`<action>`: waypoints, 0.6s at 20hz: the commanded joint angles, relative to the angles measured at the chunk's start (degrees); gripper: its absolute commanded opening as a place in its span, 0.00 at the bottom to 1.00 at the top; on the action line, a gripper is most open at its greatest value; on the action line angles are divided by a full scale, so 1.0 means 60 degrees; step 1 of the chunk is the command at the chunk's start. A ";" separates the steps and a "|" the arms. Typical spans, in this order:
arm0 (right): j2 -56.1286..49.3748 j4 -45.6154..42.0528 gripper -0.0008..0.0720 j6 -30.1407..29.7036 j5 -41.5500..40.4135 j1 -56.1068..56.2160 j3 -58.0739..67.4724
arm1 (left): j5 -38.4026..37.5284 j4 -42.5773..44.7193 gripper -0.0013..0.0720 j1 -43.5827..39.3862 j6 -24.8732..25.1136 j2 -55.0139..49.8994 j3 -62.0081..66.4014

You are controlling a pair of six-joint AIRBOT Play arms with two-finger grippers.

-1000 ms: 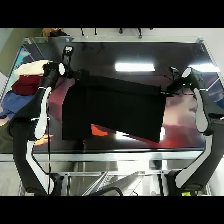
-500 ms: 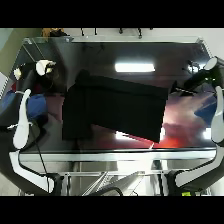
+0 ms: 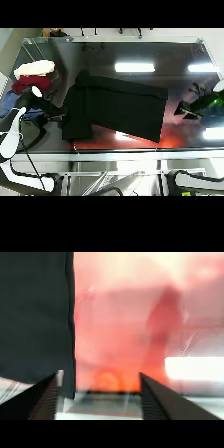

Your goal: Fold the shirts.

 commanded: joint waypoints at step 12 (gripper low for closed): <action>0.0317 0.1242 0.71 -0.0415 -0.0969 -0.0838 -0.2430 | -0.0761 -0.0557 0.81 0.1381 0.0743 0.0597 0.0073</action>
